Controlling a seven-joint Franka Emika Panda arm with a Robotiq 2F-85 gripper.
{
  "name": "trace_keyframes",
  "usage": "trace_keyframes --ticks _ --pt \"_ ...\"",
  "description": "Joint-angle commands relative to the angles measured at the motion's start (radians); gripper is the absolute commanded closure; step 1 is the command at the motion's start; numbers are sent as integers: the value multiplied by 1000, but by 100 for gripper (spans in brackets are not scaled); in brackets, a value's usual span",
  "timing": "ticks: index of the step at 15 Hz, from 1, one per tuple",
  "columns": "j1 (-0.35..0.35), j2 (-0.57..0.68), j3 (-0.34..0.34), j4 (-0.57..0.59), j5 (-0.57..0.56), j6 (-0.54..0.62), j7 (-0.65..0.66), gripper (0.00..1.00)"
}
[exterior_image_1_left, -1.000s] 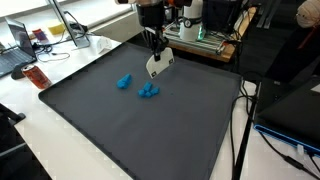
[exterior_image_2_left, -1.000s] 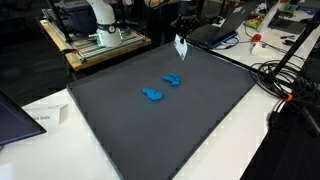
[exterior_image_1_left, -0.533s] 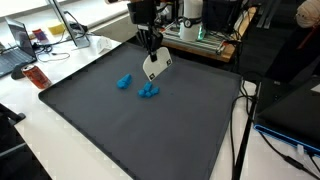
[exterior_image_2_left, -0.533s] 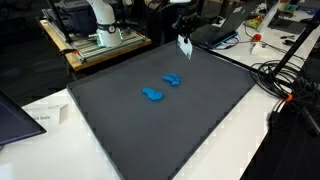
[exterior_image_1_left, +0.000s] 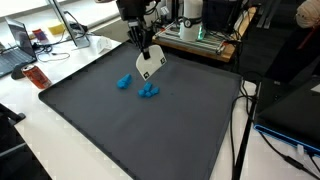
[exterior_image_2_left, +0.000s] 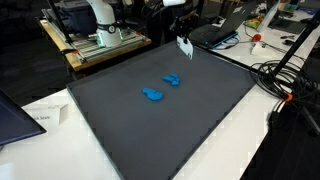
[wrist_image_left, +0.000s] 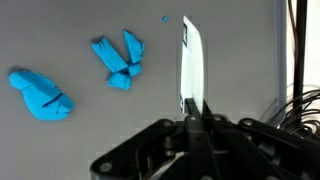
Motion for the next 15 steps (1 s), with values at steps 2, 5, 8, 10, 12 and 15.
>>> trace_keyframes --ticks 2,5,8,10,12,15 --pt "-30 -34 1 -30 121 -11 -144 99" --pt "-42 -26 -2 -28 174 -12 -199 99" --pt "-54 -14 -5 -31 216 -12 -247 99" --pt "-62 -6 -7 -37 250 -13 -287 99" --pt "-74 8 -10 -43 294 -13 -348 99" --pt "-99 41 -21 -35 353 -27 -425 99"
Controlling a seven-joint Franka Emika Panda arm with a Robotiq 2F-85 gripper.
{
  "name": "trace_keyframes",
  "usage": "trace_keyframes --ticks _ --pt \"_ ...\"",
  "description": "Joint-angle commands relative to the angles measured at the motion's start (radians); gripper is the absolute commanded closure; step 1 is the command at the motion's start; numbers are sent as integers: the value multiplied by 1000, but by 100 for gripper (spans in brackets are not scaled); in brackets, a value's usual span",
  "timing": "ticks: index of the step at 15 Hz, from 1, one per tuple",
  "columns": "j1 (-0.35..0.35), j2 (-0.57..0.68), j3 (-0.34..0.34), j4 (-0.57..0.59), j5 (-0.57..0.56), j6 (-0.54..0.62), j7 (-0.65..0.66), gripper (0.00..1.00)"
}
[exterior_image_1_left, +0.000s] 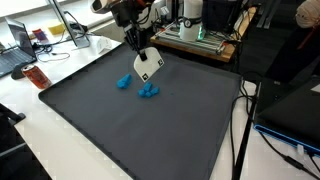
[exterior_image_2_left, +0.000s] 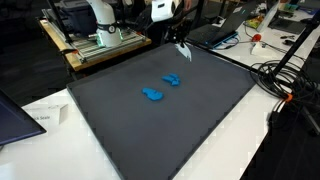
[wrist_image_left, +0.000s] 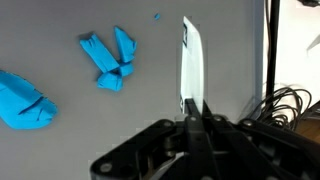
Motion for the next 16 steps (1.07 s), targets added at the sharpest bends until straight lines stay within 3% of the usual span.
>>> trace_keyframes --ticks 1,9,16 --pt "-35 33 -10 5 93 -26 -116 99" --pt "-105 164 -18 70 187 -52 -235 99" --pt "-166 212 -47 127 183 -63 -232 99"
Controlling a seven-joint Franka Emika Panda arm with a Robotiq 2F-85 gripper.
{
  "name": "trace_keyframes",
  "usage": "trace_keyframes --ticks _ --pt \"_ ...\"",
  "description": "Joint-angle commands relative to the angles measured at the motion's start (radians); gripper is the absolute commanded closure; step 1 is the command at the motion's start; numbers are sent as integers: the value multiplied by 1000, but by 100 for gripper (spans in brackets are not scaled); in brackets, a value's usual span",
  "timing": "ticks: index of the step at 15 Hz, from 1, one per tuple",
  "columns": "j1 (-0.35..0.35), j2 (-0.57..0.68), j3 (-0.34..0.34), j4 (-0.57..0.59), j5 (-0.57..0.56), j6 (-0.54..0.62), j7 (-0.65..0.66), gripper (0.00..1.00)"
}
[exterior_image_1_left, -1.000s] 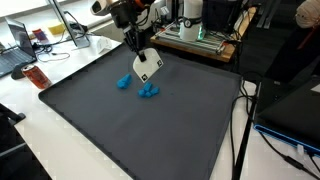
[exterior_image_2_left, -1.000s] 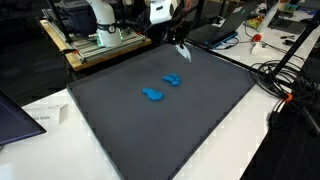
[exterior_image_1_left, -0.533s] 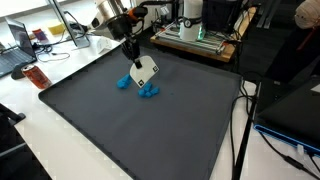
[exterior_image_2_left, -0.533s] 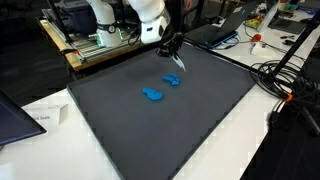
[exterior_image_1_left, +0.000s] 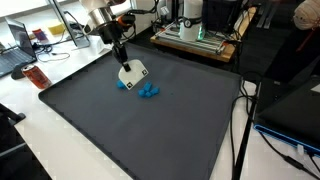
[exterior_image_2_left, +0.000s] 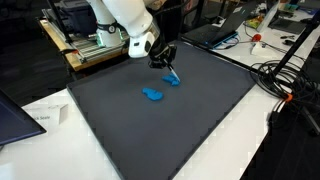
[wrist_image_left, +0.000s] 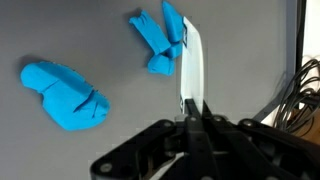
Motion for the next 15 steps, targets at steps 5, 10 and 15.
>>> trace_keyframes --ticks 5,10,15 --pt "-54 31 -40 74 10 -72 10 99" --pt "-25 -2 -78 36 -42 -9 114 99" --pt "38 -60 -103 -25 -177 65 321 99"
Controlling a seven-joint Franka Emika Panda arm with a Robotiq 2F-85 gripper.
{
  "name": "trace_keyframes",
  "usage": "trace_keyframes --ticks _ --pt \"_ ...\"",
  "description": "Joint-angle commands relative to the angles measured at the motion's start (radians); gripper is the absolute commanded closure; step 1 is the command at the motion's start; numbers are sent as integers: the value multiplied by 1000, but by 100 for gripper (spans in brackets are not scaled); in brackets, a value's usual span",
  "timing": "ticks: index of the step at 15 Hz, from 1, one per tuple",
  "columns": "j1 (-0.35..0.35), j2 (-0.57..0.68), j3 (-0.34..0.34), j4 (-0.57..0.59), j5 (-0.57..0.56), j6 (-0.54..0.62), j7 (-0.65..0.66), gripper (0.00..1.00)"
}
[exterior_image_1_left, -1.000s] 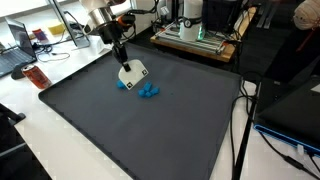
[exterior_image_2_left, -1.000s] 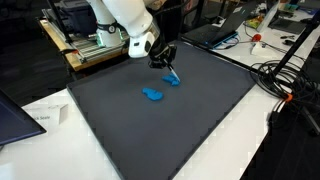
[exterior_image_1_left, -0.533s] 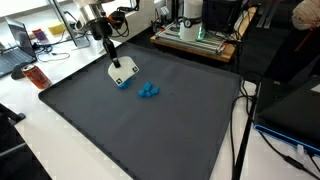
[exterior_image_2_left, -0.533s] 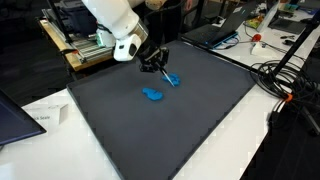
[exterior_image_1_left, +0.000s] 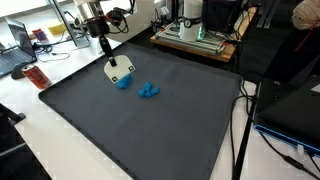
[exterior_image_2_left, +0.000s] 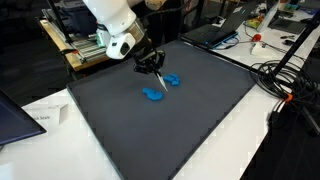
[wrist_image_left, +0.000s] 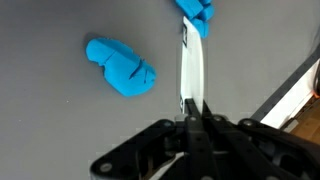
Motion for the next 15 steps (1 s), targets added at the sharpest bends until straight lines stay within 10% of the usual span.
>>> trace_keyframes --ticks 1,15 --pt "74 -85 -31 -84 -149 62 211 99" --pt "233 -323 -4 -266 -607 63 876 99"
